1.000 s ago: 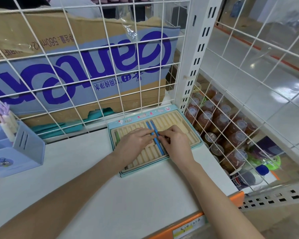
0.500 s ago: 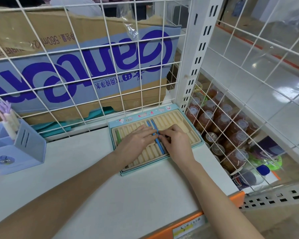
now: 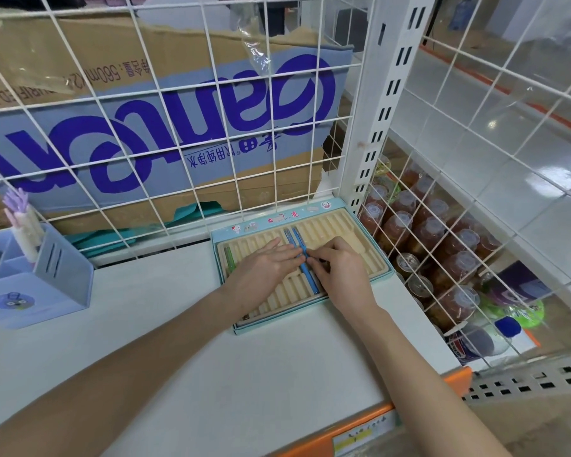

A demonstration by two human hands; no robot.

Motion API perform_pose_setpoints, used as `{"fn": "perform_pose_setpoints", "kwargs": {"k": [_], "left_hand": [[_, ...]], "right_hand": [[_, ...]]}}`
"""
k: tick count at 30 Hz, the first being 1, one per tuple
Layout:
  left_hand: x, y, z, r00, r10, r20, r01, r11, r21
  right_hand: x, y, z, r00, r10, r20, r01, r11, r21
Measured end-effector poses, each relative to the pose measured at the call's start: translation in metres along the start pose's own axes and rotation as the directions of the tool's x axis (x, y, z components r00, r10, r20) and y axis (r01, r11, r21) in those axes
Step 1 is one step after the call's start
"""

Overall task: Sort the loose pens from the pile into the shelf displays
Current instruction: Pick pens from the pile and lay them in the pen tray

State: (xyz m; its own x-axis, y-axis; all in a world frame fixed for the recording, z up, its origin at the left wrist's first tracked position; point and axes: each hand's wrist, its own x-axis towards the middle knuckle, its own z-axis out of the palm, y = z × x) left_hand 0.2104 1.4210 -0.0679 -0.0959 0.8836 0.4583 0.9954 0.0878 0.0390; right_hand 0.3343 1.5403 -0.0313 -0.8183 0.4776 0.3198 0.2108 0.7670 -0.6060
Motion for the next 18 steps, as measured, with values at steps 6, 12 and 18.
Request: {"fn": "perform_pose_setpoints", "kwargs": {"k": [6, 12, 18], "left_hand": [[0.003, 0.002, -0.007, 0.999, -0.006, 0.044, 0.006, 1.000, 0.001], [0.009, 0.006, -0.024, 0.998, -0.033, 0.062, 0.040, 0.993, -0.107], [0.003, 0.013, -0.047, 0.961, -0.214, 0.176, 0.249, 0.945, -0.212]], "right_hand": [[0.002, -0.003, -0.001, 0.998, -0.023, 0.051, 0.025, 0.999, -0.041], [0.001, -0.003, -0.002, 0.997, -0.005, 0.076, 0.009, 0.999, -0.050], [-0.004, -0.006, 0.000, 0.998, -0.002, 0.057, 0.008, 0.994, -0.106]]}}
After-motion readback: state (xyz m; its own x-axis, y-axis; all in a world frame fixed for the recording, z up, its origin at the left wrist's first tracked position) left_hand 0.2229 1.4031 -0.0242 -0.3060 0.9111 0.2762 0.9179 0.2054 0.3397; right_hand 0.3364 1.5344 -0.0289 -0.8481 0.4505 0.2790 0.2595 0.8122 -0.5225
